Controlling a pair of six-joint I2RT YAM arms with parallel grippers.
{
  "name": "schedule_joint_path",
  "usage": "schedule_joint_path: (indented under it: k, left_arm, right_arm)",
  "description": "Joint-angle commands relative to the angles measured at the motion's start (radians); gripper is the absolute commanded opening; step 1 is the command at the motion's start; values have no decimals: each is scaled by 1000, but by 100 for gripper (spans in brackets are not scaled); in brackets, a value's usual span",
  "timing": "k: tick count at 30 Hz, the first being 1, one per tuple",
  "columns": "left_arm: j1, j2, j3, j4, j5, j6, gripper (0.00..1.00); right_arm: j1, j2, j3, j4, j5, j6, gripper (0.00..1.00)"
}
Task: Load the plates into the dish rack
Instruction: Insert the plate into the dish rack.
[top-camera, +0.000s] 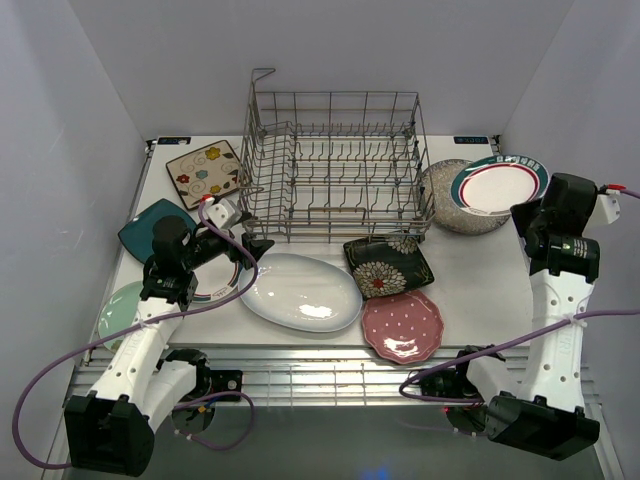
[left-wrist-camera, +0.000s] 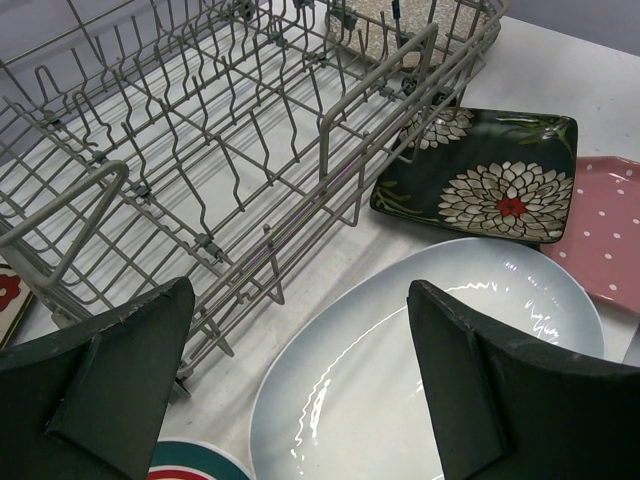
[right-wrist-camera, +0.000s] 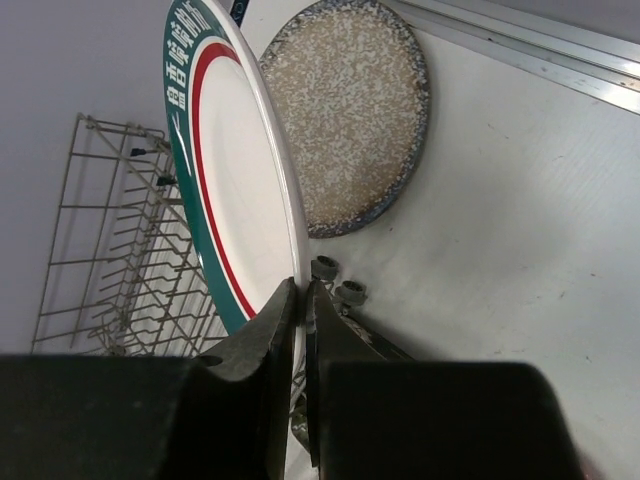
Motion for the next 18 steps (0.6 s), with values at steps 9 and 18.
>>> schedule_joint_path:
  k: [9,18]
  left_arm:
    - [-1,9,9,11,-56,12,98]
    - [-1,22,3,31,-123,1,98]
  right_arm:
    - [94,67,123,214,-39,-12,8]
    - [296,210,254,254,77,-47,8]
